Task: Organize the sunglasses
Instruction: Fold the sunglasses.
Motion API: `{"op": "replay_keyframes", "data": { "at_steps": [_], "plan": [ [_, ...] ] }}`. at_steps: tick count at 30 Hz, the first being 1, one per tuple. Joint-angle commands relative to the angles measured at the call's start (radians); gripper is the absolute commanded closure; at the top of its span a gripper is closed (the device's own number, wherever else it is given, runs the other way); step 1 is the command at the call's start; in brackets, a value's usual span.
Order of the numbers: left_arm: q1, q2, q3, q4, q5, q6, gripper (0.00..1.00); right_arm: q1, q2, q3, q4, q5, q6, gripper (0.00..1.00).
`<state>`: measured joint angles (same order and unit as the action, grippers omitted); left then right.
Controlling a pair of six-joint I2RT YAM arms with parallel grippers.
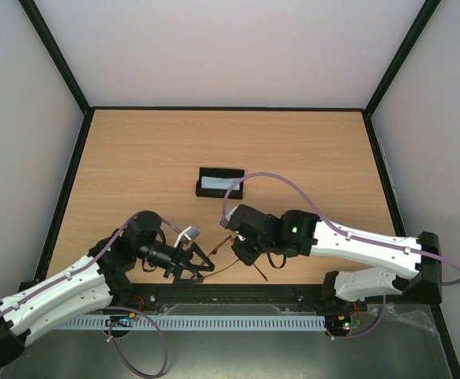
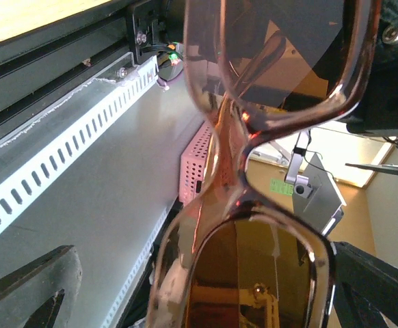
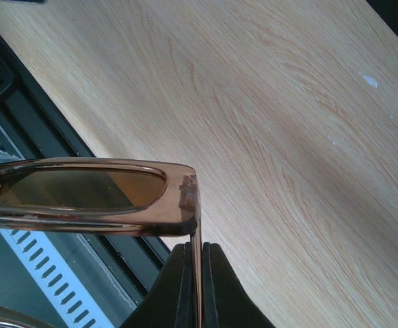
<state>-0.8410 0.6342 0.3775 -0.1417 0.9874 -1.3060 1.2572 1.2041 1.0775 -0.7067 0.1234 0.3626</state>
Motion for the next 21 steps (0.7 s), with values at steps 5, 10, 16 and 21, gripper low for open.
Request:
{"op": "replay_keyframes", "data": {
  "at_steps": [5,10,16,21],
  "plan": [
    [0.004,0.078,-0.02,0.09,0.037,0.025,0.01,0.01,0.058,0.039,0.032,0.002,-0.052,0.99],
    [0.007,0.138,-0.018,0.138,0.044,0.043,0.12,0.01,0.086,0.039,0.051,0.028,-0.071,0.99],
    [0.011,0.193,-0.008,0.161,0.058,0.069,0.37,0.002,0.117,0.039,0.084,0.041,-0.08,0.99],
    [0.022,0.202,-0.008,0.15,0.066,0.086,0.41,-0.021,0.12,0.041,0.094,0.031,-0.087,0.99]
  ]
}}
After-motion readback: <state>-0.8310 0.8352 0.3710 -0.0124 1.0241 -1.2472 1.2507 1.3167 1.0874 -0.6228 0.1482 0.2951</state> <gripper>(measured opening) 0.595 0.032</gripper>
